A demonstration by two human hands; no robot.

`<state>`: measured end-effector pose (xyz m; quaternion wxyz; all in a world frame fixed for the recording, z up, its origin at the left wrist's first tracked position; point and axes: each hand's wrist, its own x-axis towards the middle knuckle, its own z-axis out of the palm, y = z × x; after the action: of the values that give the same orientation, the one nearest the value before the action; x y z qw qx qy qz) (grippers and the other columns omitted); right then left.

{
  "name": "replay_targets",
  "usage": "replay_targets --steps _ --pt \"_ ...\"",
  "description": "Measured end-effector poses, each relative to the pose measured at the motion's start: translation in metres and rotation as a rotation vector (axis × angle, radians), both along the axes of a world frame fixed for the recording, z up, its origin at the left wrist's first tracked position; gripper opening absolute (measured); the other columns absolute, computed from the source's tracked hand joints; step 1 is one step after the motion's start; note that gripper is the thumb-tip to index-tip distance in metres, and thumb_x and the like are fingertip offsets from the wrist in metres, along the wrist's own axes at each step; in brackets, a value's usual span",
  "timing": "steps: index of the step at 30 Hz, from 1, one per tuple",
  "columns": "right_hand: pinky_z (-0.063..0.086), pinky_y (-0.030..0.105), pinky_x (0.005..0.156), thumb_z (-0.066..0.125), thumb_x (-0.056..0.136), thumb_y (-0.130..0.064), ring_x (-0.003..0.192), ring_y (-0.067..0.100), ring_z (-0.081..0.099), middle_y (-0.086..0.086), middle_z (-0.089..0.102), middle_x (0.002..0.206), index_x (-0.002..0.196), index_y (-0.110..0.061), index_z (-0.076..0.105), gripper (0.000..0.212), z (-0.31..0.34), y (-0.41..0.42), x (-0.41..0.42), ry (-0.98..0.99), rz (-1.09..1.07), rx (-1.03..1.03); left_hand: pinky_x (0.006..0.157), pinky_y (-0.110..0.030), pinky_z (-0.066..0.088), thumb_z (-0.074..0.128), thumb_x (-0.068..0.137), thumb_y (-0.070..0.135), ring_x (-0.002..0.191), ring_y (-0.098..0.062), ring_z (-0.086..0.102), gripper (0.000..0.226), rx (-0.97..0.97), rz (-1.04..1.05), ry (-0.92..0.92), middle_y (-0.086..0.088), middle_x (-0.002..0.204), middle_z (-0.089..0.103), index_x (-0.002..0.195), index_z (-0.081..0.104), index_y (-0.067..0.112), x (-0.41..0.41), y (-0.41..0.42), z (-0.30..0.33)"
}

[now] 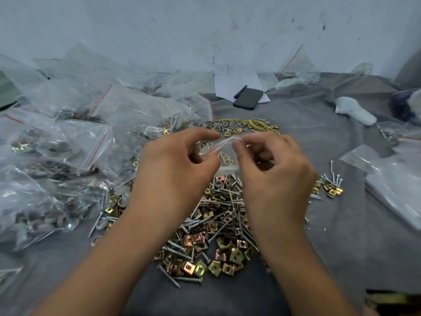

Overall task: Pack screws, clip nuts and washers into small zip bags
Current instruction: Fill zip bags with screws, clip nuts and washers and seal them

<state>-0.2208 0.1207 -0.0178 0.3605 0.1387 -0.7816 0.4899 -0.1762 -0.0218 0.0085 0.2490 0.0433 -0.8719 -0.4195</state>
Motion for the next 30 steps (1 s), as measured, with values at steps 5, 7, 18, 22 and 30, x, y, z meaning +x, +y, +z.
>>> replay_targets --steps 5,7,18,22,30 --pt "0.051 0.012 0.067 0.088 0.081 -0.025 0.073 0.001 0.064 -0.012 0.066 0.093 0.093 -0.031 0.077 0.017 0.004 0.013 -0.008 -0.073 -0.005 -0.007 0.07 -0.017 0.048 0.065 0.087 0.046 0.082 0.0 0.059 0.045 -0.196 -0.052 -0.056 0.014 0.089 0.061 0.132 0.066 0.05 -0.001 -0.002 0.008" --pt "0.058 0.026 0.068 0.09 0.079 -0.022 0.073 0.008 0.068 -0.01 0.07 0.087 0.09 -0.03 0.078 0.018 0.01 0.021 -0.011 -0.123 0.121 -0.053 0.096 -0.01 0.038 0.066 0.085 0.054 0.12 0.008 0.05 0.056 -0.269 -0.181 -0.124 0.019 0.132 0.052 0.141 0.057 0.056 -0.001 -0.011 0.012" --pt "0.061 0.039 0.07 0.092 0.076 -0.017 0.079 0.023 0.069 -0.001 0.07 0.085 0.097 -0.02 0.07 0.03 0.026 0.035 -0.009 -0.162 0.671 0.013 0.11 -0.014 0.04 0.098 0.069 0.044 0.135 0.012 0.051 0.096 -0.117 -0.644 -0.305 0.03 0.144 0.059 0.151 0.049 0.042 0.005 -0.019 0.016" --pt "0.062 0.037 0.072 0.093 0.074 -0.022 0.08 0.023 0.068 0.0 0.068 0.089 0.101 -0.02 0.068 0.036 0.029 0.036 -0.009 -0.17 0.692 -0.034 0.117 -0.03 0.044 0.097 0.074 0.03 0.132 -0.004 0.061 0.074 -0.004 -0.708 -0.342 0.013 0.137 0.068 0.139 0.059 0.031 0.009 -0.019 0.021" --pt "0.059 0.029 0.069 0.087 0.079 -0.011 0.082 0.02 0.07 0.002 0.07 0.089 0.1 -0.016 0.068 0.029 0.033 0.038 -0.007 -0.159 0.601 -0.101 0.123 -0.042 0.035 0.098 0.065 0.053 0.141 0.0 0.053 0.089 0.009 -0.645 -0.297 0.021 0.146 0.061 0.141 0.052 0.048 0.012 -0.02 0.021"
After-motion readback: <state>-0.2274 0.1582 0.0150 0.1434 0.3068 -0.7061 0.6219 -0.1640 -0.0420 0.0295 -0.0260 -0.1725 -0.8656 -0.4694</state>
